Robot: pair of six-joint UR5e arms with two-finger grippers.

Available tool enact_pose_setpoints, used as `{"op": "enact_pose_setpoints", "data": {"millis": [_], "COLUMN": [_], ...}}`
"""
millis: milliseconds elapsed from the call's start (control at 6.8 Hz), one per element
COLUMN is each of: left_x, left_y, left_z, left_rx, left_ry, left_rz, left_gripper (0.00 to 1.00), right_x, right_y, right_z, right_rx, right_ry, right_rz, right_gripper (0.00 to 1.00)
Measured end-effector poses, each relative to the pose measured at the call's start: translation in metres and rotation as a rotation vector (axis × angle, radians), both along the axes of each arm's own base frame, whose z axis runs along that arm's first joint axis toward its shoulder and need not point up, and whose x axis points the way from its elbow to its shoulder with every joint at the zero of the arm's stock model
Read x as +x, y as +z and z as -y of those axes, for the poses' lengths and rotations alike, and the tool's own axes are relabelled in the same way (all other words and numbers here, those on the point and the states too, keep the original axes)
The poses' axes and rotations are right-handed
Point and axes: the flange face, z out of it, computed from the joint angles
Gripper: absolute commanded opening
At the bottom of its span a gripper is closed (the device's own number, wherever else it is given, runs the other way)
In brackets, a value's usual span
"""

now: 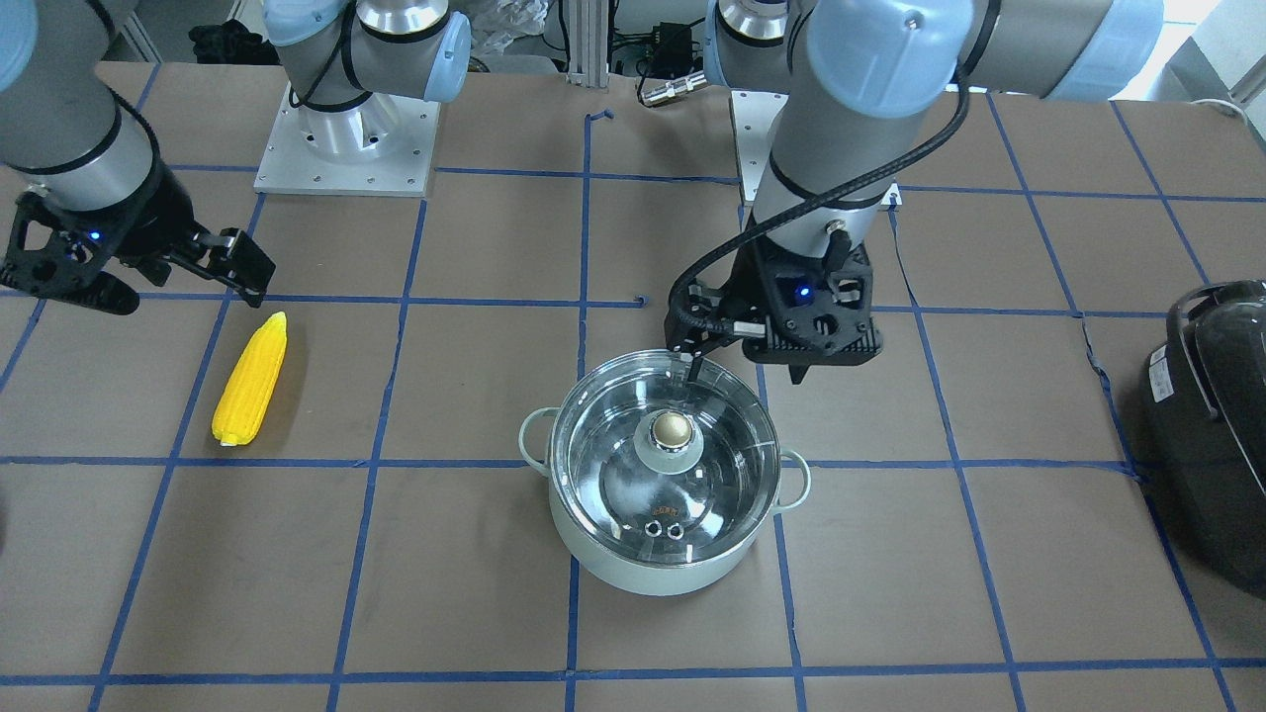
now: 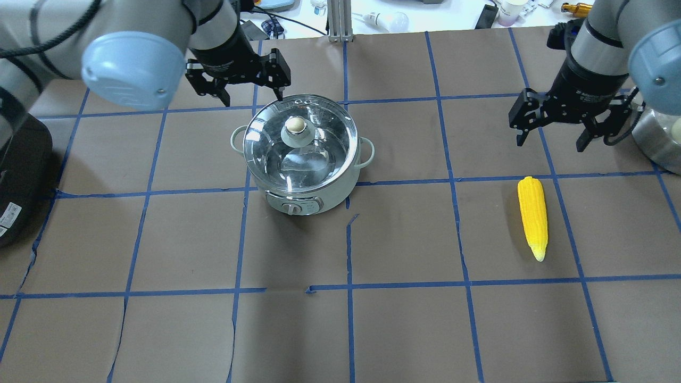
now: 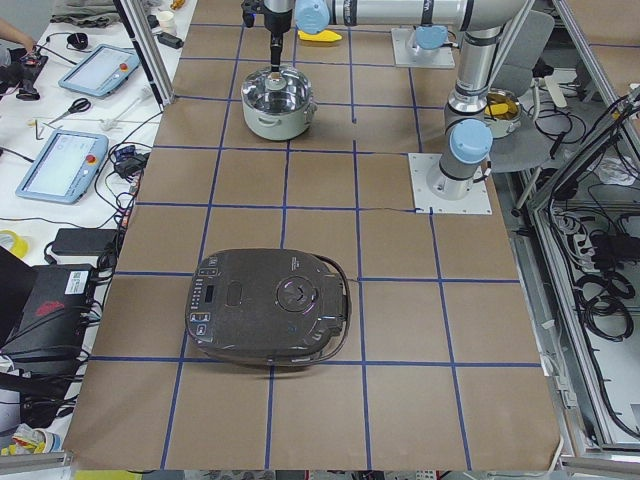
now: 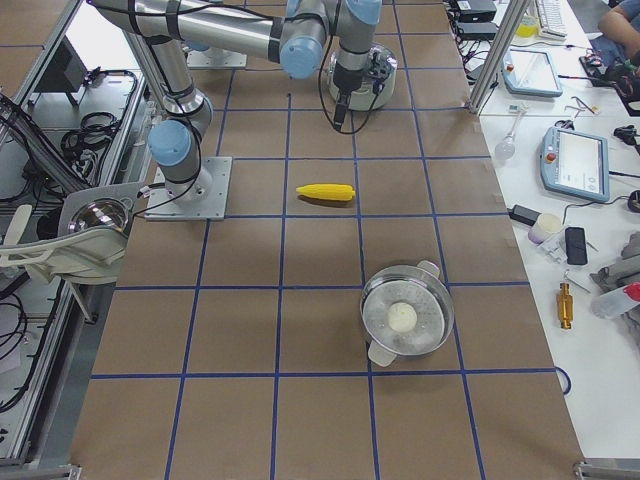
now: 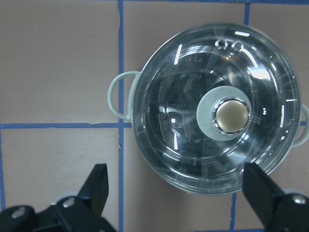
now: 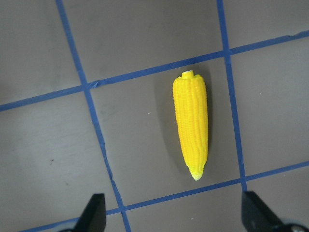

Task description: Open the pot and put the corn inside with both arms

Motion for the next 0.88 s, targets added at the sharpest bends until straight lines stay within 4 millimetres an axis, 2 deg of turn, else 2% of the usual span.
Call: {"op": "enact_pose_setpoints", "data": {"millis": [147, 294, 735, 882], "left_x": [-0.021, -0.034, -0.043, -0.044], "left_y": [-0.025, -0.043, -0.076, -0.083], "left_z": [0.008, 0.012, 0.023, 0.024], "left_rx": [0.010, 0.024, 0.046, 0.053], "left_ry": [-0.001, -0.009, -0.014, -0.012], "left_rz": [0.001, 0.008, 0.017, 0.019], "left_gripper": [0.99, 0.93, 0.90, 0.82], "right_x": [-0.022, -0.032, -0.031, -0.031], "right_y": [-0.030, -0.068, -0.167, -0.186], "right_z": [0.005, 0.009, -0.010, -0.014], "right_rx": [-0.018, -0.031, -0.024, -0.020], "right_ry": [-0.036, -0.052, 0.033, 0.063], "right_rz": [-0.004, -0.005, 0.005, -0.005], "right_gripper": [1.00, 1.00, 1.00, 1.00]}}
